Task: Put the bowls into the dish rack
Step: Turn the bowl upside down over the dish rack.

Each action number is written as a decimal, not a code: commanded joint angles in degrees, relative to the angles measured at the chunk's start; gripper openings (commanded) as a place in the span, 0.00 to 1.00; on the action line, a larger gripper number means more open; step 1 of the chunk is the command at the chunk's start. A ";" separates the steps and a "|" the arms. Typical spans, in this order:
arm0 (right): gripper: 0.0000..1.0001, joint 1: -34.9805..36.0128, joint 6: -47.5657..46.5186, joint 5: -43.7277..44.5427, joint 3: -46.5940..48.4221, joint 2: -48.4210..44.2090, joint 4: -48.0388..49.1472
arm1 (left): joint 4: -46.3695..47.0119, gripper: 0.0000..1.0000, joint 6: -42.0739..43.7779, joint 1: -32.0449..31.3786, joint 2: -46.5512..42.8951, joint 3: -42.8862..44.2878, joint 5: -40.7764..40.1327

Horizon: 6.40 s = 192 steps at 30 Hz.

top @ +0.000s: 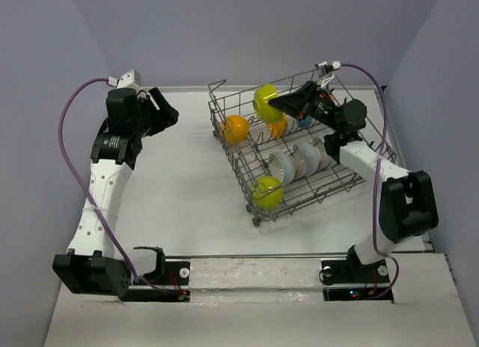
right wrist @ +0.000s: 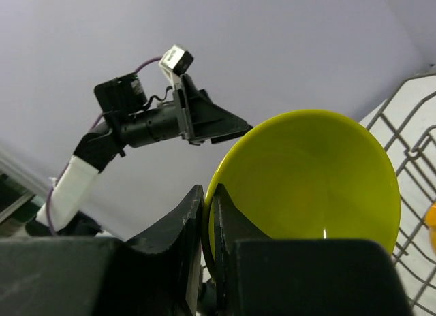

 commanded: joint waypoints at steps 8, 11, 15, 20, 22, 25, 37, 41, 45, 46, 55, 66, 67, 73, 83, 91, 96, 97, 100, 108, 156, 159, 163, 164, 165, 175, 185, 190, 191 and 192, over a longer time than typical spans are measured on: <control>0.01 -0.01 13.48 -3.84 -1.57 8.34 17.04 | 2.36 0.73 -0.01 0.27 -1.54 -0.68 1.24; 0.01 -0.01 15.94 -3.93 -1.48 10.63 18.98 | 2.27 0.73 -0.01 0.27 -1.45 -0.68 1.32; 0.01 -0.01 14.03 -4.98 -1.13 12.66 15.83 | 2.27 0.73 0.08 0.27 -1.45 -0.77 1.41; 0.01 2.27 5.32 -5.60 0.54 12.75 2.64 | 2.44 0.72 0.08 0.27 -1.45 -0.86 1.76; 0.01 2.27 6.45 -5.77 0.98 13.89 3.33 | 2.53 0.72 0.08 0.27 -1.45 -0.95 1.85; 0.01 2.79 7.16 -6.12 1.51 15.12 3.42 | 2.71 0.72 0.08 0.27 -1.54 -1.12 1.94; 0.01 4.47 6.55 -6.83 3.09 19.34 -0.69 | 2.80 0.72 0.08 0.27 -2.15 -1.65 2.12; 0.01 5.08 4.88 -6.92 3.97 19.69 -3.69 | 2.80 0.72 -0.01 0.27 -2.33 -1.65 2.38; 0.01 5.70 4.79 -7.27 4.41 20.48 -4.66 | 2.80 0.72 0.08 0.36 -2.42 -1.74 2.38; 0.01 5.70 4.53 -7.27 4.76 20.92 -5.53 | 2.80 0.72 -0.01 0.27 -2.42 -1.74 2.38; 0.01 6.75 3.29 -7.18 5.03 22.15 -8.61 | 2.80 0.72 0.08 0.27 -2.42 -1.91 2.55; 0.01 7.28 2.33 -6.83 5.11 23.30 -11.51 | 2.80 0.72 0.17 0.27 -2.77 -2.18 2.55; 0.01 7.28 2.24 -6.74 5.03 23.38 -11.78 | 2.80 0.72 0.17 0.36 -2.77 -2.18 2.47; 0.01 7.28 0.31 -6.04 5.11 23.39 -15.46 | 2.71 0.72 0.17 0.27 -2.77 -2.26 2.64; 0.01 7.28 -6.89 -2.61 7.05 21.98 -27.93 | 2.80 0.72 0.17 0.27 -2.77 -2.26 2.82; 0.08 7.28 -13.93 3.26 9.33 20.31 -37.70 | 2.80 0.72 0.08 0.27 -2.95 -2.35 2.91; 0.09 7.28 -17.00 6.96 10.30 19.26 -42.53 | 2.53 0.72 0.17 0.27 -3.03 -2.18 2.82; 0.09 7.28 -17.18 8.19 10.30 18.99 -42.98 | 2.53 0.72 0.08 0.27 -3.03 -2.18 2.82; 0.09 7.28 -18.33 9.95 10.56 18.55 -44.82 | 2.44 0.72 0.08 0.27 -3.03 -2.18 2.91; 0.13 7.28 -20.08 13.03 11.00 17.76 -48.34 | 2.36 0.72 0.08 0.27 -3.30 -2.09 2.91; 0.32 5.70 -27.73 24.64 10.48 14.42 -59.42 | 2.44 0.72 0.08 0.27 -3.39 -2.26 3.26; 0.32 5.70 -27.91 24.90 10.56 14.51 -59.42 | 2.53 0.72 0.08 0.27 -3.47 -2.35 3.34; 0.32 5.17 -28.26 24.90 10.91 14.95 -59.42 | 2.44 0.72 -0.01 0.27 -3.56 -2.35 3.35; 0.33 5.17 -28.26 24.99 10.92 14.95 -59.42 | 2.53 0.72 -0.01 0.27 -3.56 -2.35 3.35; 0.33 5.17 -28.43 25.07 11.00 15.12 -59.42 | 2.45 0.72 0.08 0.27 -3.56 -2.35 3.35; 0.35 5.17 -29.49 25.52 11.97 16.00 -62.05 | 2.97 0.72 0.17 0.27 -3.56 -2.79 3.87; 0.35 5.17 -30.54 25.52 13.81 16.35 -63.28 | 3.15 0.72 0.08 0.27 -3.74 -3.14 4.22; 0.35 5.17 -31.16 25.78 14.78 15.83 -63.64 | 3.15 0.72 0.08 0.27 -3.82 -3.14 4.31; 0.35 5.17 -31.25 25.69 14.96 15.74 -63.72 | 3.23 0.72 0.08 0.27 -3.82 -3.14 4.31; 0.36 5.17 -31.25 25.87 15.83 15.65 -64.07 | 3.24 0.72 0.08 0.27 -3.82 -3.14 4.31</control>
